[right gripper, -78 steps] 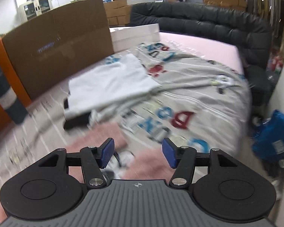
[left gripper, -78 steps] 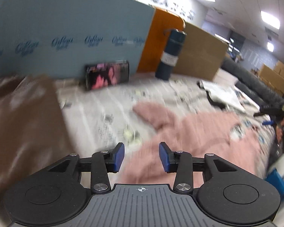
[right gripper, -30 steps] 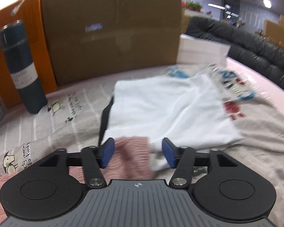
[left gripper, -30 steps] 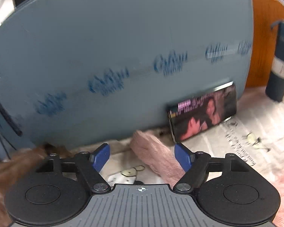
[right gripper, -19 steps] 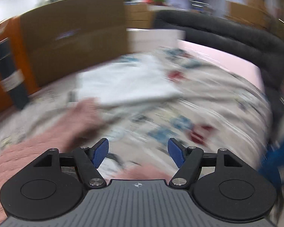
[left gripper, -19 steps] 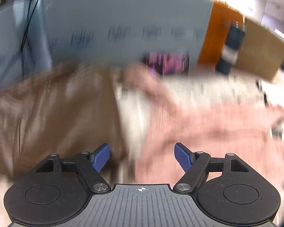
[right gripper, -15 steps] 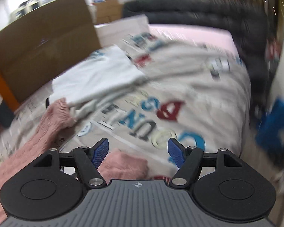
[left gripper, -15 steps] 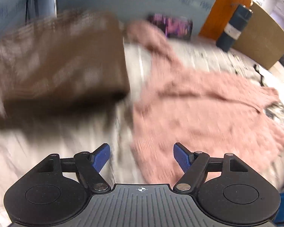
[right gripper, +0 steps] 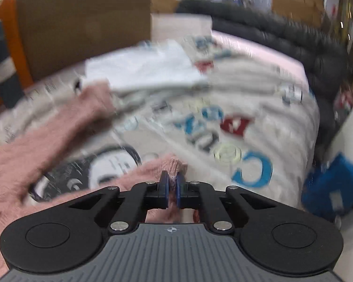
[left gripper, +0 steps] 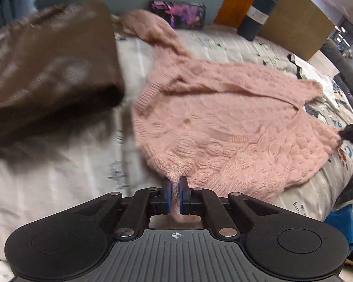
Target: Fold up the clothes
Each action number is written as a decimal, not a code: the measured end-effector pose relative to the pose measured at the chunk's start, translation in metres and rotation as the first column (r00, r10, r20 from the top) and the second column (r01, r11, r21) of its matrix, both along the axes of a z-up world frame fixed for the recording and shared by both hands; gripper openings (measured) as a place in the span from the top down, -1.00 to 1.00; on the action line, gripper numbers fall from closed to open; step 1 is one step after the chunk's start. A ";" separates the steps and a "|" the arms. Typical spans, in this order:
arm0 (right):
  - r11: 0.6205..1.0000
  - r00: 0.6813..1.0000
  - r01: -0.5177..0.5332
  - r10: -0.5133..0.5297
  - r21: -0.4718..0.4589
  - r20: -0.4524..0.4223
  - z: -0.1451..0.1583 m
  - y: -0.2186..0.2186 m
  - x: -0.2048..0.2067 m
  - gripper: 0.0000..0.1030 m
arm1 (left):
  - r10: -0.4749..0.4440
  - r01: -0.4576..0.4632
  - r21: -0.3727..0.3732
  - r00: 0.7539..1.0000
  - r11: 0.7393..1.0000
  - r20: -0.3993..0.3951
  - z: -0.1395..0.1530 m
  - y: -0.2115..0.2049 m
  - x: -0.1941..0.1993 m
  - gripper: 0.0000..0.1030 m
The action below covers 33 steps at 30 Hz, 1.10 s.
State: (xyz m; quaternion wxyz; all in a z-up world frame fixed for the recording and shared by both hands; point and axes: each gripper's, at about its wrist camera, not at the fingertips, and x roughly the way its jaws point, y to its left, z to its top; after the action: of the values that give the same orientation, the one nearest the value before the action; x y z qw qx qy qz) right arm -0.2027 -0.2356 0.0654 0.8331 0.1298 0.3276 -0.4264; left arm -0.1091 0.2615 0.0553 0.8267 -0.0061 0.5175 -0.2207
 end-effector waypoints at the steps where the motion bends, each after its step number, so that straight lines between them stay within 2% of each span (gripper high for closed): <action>1: 0.999 1.000 -0.012 0.012 -0.049 -0.012 0.007 0.004 0.000 0.90 | 0.005 -0.005 0.014 1.000 1.000 0.008 0.004 0.004 0.000 0.92; 4: 0.992 0.995 -0.080 0.074 -0.100 -0.066 0.011 0.006 0.004 0.91 | 0.000 0.000 0.071 1.000 0.997 0.001 0.006 0.013 0.001 0.93; 6: 0.993 0.992 -0.083 0.074 -0.085 -0.100 -0.002 0.001 0.007 0.91 | -0.003 0.005 0.114 1.000 0.993 -0.011 0.000 0.016 0.004 0.92; 8: 0.995 0.986 -0.092 0.084 -0.043 -0.146 -0.023 -0.006 0.010 0.89 | -0.011 0.013 0.112 1.000 0.994 -0.015 -0.006 0.016 0.007 0.91; 10: 0.993 0.984 -0.103 0.095 -0.049 -0.154 -0.031 -0.008 0.008 0.81 | -0.037 0.037 0.134 0.999 0.990 0.001 -0.008 0.012 0.009 0.76; 12: 0.996 0.986 -0.066 0.055 -0.064 -0.159 -0.021 -0.002 0.003 0.31 | -0.049 0.044 0.143 0.998 0.989 0.030 -0.003 0.013 0.007 0.63; 13: 0.996 0.989 -0.039 0.027 -0.085 -0.142 -0.014 0.002 -0.003 -0.14 | -0.046 0.039 0.155 0.998 0.987 0.044 0.002 0.016 0.007 0.61; 14: 0.994 0.993 -0.008 -0.005 -0.112 -0.115 -0.005 0.006 -0.011 -0.23 | -0.043 0.033 0.167 0.997 0.985 0.059 0.007 0.018 0.007 0.62; 16: 0.993 0.997 0.011 -0.019 -0.119 -0.070 0.011 0.020 -0.020 -0.22 | -0.056 0.034 0.175 0.990 0.984 0.127 0.018 0.023 0.005 0.59; 17: 0.993 0.999 0.016 -0.021 -0.117 -0.049 0.019 0.027 -0.024 -0.22 | -0.068 0.047 0.136 0.986 0.990 0.154 0.024 0.025 0.004 0.59; 19: 0.997 0.998 -0.063 0.064 -0.050 0.013 0.031 0.051 -0.022 -0.21 | -0.102 0.094 0.050 0.976 0.994 0.191 0.032 0.026 0.001 0.58; 21: 0.982 0.980 -0.184 0.180 0.036 0.083 0.040 0.079 -0.015 -0.21 | -0.192 0.196 -0.001 0.961 0.981 0.200 0.031 0.013 -0.004 0.55; 22: 0.960 0.961 -0.263 0.253 0.092 0.115 0.040 0.095 -0.007 -0.21 | -0.244 0.248 0.006 0.949 0.969 0.200 0.026 0.004 -0.006 0.53; 23: 0.927 0.935 -0.343 0.323 0.149 0.145 0.039 0.112 0.003 -0.19 | -0.296 0.299 0.014 0.934 0.954 0.200 0.022 -0.005 -0.008 0.36; 24: 0.892 0.910 -0.408 0.379 0.197 0.167 0.035 0.129 0.013 -0.18 | -0.346 0.349 0.022 0.917 0.937 0.199 0.017 -0.014 -0.010 0.09; 25: 0.853 0.884 -0.463 0.427 0.241 0.188 0.031 0.145 0.023 -0.17 | -0.384 0.380 0.059 0.906 0.923 0.176 0.006 -0.021 -0.009 0.00; 27: 0.786 0.846 -0.533 0.504 0.313 0.177 0.018 0.175 0.044 -0.13 | -0.434 0.417 0.133 0.891 0.899 0.136 -0.016 -0.030 -0.008 -0.01; 28: 0.755 0.826 -0.559 0.544 0.341 0.150 0.010 0.189 0.054 -0.07 | -0.447 0.425 0.170 0.886 0.889 0.121 -0.027 -0.032 -0.006 -0.02; 30: 0.735 0.799 -0.583 0.596 0.345 0.079 -0.004 0.213 0.065 0.29 | -0.448 0.427 0.157 0.883 0.891 0.139 -0.026 -0.030 -0.007 -0.03; 31: 0.728 0.788 -0.595 0.613 0.340 0.064 -0.007 0.222 0.066 0.65 | -0.452 0.431 0.156 0.881 0.889 0.140 -0.024 -0.030 -0.007 -0.03; 33: 0.714 0.767 -0.621 0.639 0.324 0.061 -0.006 0.233 0.059 0.75 | -0.456 0.436 0.150 0.876 0.887 0.156 -0.020 -0.028 -0.005 -0.03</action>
State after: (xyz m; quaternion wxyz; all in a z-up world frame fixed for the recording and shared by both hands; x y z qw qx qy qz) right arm -0.1436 -0.0027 0.0590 0.8855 0.1340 0.4407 -0.0605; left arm -0.1143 0.2332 0.0355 0.7975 0.1797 0.4362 -0.3762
